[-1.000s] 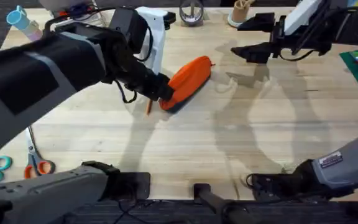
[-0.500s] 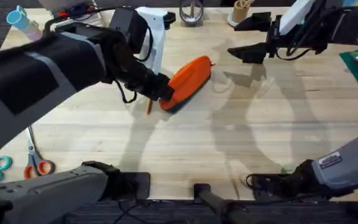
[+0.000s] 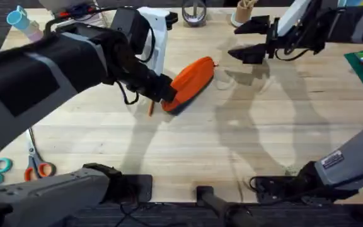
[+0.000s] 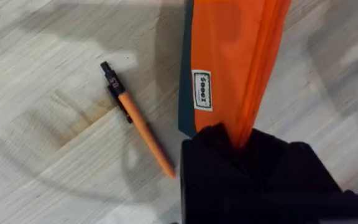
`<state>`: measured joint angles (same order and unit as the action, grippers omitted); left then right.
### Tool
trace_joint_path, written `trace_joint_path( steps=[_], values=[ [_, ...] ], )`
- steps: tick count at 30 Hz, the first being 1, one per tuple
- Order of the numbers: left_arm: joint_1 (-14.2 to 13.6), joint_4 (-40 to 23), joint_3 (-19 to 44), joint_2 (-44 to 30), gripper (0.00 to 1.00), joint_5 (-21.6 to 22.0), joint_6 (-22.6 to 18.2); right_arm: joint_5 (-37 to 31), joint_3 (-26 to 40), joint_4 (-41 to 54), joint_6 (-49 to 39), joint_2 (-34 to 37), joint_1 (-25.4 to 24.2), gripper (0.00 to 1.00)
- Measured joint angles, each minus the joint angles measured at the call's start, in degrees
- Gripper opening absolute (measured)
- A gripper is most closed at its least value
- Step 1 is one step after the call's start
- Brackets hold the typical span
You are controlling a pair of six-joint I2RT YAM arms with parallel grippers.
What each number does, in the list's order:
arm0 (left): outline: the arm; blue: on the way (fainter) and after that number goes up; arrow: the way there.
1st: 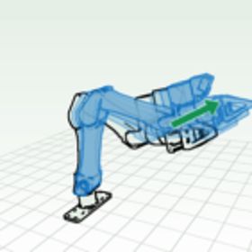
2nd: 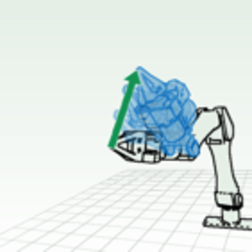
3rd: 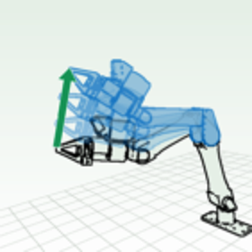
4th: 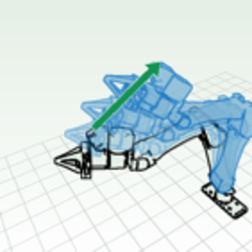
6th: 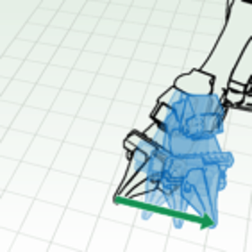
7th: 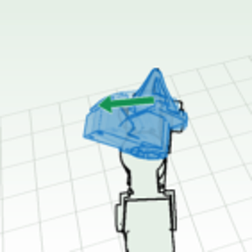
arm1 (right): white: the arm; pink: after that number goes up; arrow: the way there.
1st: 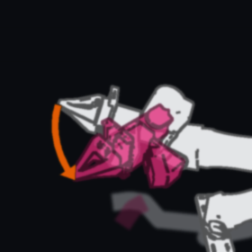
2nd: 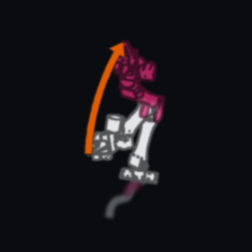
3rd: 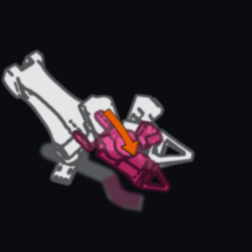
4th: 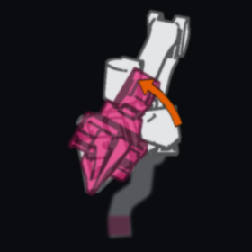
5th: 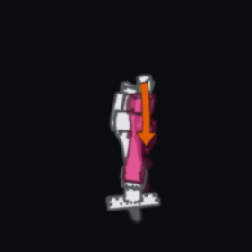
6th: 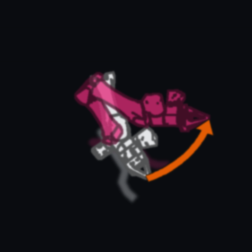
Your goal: Unzip the bag, pick up the pens from the table one at a time and place them inside, then zip the bag closed.
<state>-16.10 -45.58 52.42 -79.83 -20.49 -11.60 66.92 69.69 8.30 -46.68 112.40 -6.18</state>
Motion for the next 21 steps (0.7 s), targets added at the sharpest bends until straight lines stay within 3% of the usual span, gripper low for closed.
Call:
trace_joint_path(
  steps=[9,15,21],
  values=[
    [0.00,0.00,0.00,0.00,0.042,0.00,0.00,-0.11,14.10,10.19,0.00,6.53,2.27,0.990],
    [0.00,0.00,0.00,0.00,0.042,0.00,0.00,-1.03,15.04,16.11,-1.28,7.47,2.30,0.990],
    [0.00,0.00,0.00,0.00,0.042,-0.01,0.00,-6.05,15.04,25.21,-8.81,7.47,3.95,0.990]
  ],
)
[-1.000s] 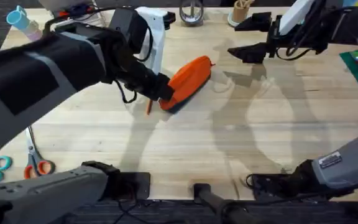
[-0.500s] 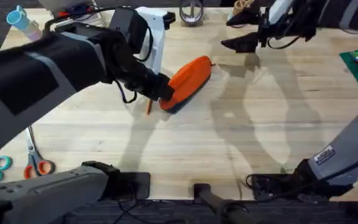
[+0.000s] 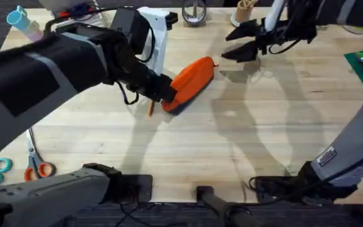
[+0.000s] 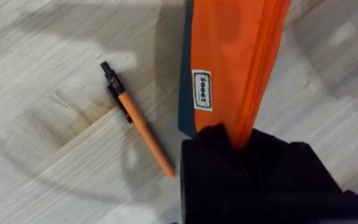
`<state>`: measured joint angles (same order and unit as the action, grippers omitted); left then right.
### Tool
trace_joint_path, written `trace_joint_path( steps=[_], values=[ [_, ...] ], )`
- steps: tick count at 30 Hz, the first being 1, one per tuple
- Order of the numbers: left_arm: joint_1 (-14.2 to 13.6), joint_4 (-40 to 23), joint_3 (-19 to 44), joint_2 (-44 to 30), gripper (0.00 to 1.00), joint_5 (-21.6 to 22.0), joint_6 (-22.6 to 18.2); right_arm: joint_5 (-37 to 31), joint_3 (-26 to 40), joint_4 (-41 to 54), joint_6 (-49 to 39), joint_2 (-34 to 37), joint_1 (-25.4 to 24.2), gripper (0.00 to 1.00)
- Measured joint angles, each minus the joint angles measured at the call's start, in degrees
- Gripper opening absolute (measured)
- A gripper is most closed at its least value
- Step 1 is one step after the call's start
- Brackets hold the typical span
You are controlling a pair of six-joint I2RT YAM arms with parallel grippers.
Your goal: Unzip the bag, pick up the pens from the table one at a time and place them inside, then zip the bag closed.
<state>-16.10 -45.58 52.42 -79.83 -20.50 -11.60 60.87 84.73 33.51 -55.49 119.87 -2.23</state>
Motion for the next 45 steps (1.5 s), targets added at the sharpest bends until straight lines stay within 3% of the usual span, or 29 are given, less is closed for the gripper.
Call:
trace_joint_path(
  steps=[9,15,26,45],
  values=[
    [0.00,0.00,0.00,0.00,0.042,0.01,0.00,-9.85,0.00,2.00,-9.83,0.00,5.68,0.991],
    [0.00,0.00,0.00,0.00,0.042,0.00,0.00,-14.66,0.04,4.22,-15.84,0.64,6.57,0.992],
    [0.00,0.00,0.00,0.01,0.042,-0.01,0.00,-16.82,0.18,5.44,-25.22,3.61,6.69,0.992],
    [0.00,0.00,0.00,0.01,0.042,-0.01,0.03,-17.12,0.39,1.21,-25.98,3.61,7.48,0.994]
  ],
)
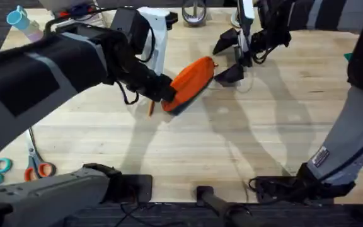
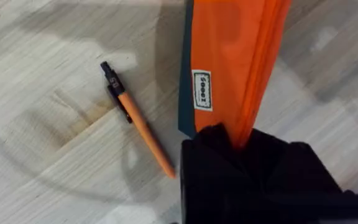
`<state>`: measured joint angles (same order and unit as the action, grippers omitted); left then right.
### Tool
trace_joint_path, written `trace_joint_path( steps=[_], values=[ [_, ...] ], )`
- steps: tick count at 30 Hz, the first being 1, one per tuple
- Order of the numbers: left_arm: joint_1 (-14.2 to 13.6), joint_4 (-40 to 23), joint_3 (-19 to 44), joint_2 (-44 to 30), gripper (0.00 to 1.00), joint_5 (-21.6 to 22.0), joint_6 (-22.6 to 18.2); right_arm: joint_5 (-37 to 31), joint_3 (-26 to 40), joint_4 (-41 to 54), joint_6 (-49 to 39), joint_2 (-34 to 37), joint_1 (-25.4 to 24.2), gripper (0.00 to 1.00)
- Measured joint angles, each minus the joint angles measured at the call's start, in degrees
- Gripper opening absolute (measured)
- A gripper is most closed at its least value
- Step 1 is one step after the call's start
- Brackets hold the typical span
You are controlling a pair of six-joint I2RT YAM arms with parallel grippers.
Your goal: Unzip the bag, pick up the pens from the table one at a time and place them inside, then zip the bag closed.
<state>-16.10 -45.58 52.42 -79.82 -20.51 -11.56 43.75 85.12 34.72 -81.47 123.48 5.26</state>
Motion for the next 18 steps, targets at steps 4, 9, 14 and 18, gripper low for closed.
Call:
trace_joint_path(
  steps=[4,9,14,18],
  values=[
    [0.00,0.00,0.00,-0.01,0.042,0.02,0.01,0.00,0.00,0.00,0.00,0.02,0.00,0.994],
    [0.00,0.00,0.00,-0.01,0.042,0.02,0.01,-0.02,0.01,0.00,0.00,0.00,0.00,0.995],
    [0.00,0.00,0.00,-0.01,0.042,0.00,0.01,0.17,0.01,-0.03,-0.02,0.00,0.15,0.995],
    [0.00,-0.02,0.00,-0.01,0.042,0.00,0.01,2.19,0.02,-0.48,-0.76,0.00,0.20,0.995]
  ],
)
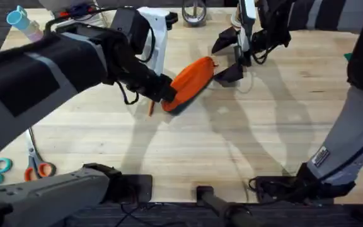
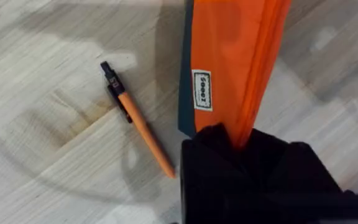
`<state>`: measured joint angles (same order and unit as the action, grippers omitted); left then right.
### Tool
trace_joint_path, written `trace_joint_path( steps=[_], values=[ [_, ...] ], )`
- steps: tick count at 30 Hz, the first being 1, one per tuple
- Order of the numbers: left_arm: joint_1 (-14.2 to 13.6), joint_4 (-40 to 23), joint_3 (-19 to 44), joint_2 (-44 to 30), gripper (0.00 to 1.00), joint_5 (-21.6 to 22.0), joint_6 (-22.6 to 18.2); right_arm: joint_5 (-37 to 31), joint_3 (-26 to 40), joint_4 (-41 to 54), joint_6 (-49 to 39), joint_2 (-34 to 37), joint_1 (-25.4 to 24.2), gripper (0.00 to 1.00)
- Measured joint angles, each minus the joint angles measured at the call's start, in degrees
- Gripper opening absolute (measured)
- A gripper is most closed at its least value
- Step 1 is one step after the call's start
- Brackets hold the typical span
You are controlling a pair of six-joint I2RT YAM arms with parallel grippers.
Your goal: Unzip the bag, pick up the pens from the table one at a time and place them inside, then zip the bag closed.
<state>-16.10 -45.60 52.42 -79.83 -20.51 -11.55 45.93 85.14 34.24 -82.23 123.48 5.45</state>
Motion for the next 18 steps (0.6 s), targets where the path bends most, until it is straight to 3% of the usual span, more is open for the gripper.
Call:
trace_joint_path(
  steps=[8,9,12,18],
  values=[
    [0.00,0.00,0.00,0.00,0.042,0.01,0.00,0.37,0.00,-0.01,-0.33,0.00,0.00,0.993],
    [0.00,0.00,0.00,0.00,0.042,0.00,0.00,0.39,-0.02,0.00,-0.47,0.00,0.00,0.962],
    [0.00,0.00,0.00,0.01,0.042,0.01,0.00,0.46,-0.02,0.02,-0.51,0.00,0.00,0.745],
    [0.00,0.00,0.00,0.00,0.042,0.00,0.00,0.68,-0.01,0.00,-0.51,0.00,0.00,0.484]
  ],
)
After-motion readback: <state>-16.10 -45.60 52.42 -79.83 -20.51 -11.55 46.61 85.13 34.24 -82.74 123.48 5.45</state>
